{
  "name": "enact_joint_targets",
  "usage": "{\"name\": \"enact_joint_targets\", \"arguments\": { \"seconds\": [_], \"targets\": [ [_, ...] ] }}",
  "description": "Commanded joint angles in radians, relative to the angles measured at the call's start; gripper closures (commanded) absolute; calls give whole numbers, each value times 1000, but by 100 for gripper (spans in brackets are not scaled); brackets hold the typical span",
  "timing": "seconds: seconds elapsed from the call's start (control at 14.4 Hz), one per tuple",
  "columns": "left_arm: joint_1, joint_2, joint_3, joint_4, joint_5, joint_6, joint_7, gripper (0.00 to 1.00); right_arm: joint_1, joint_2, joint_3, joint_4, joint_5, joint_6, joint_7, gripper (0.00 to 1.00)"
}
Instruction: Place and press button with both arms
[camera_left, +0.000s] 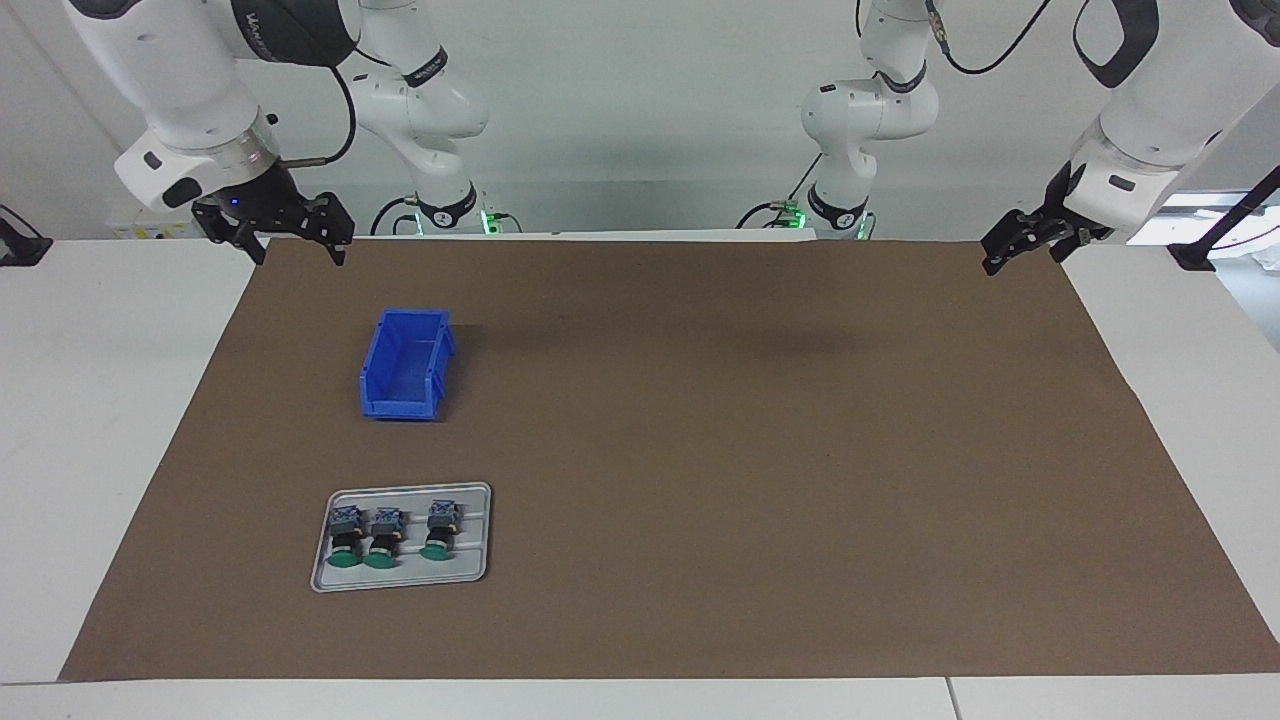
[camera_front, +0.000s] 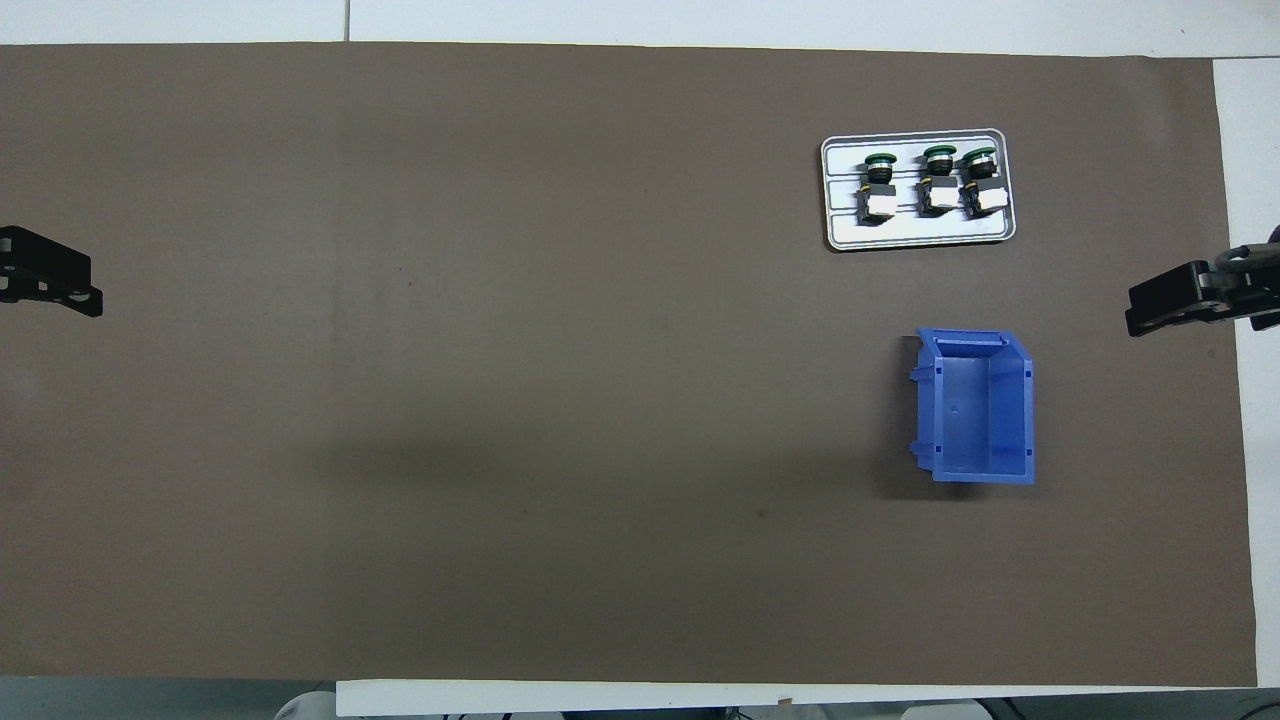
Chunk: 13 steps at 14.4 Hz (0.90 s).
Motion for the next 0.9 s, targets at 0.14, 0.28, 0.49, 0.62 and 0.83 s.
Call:
{"name": "enact_joint_targets", "arguments": {
  "seconds": [0.14, 0.28, 0.49, 0.62, 0.83],
  "targets": [
    [-8, -22, -1, -19, 14, -15, 1, 0, -9, -11, 0, -13, 26, 7, -27, 1],
    [-8, -22, -1, -19, 14, -15, 0, 0, -6, -11, 0, -16, 26, 6, -27, 1],
    [-8, -22, -1, -18, 14, -14, 1, 0, -3, -13, 0, -16, 26, 9, -24, 1],
    [-8, -22, -1, -18, 14, -14, 3, 0, 0, -20, 1, -19, 24, -3, -29, 1],
    [-9, -22, -2, -18, 14, -15, 3, 0, 9, -7, 7, -29, 52, 80, -27, 1]
  ]
}}
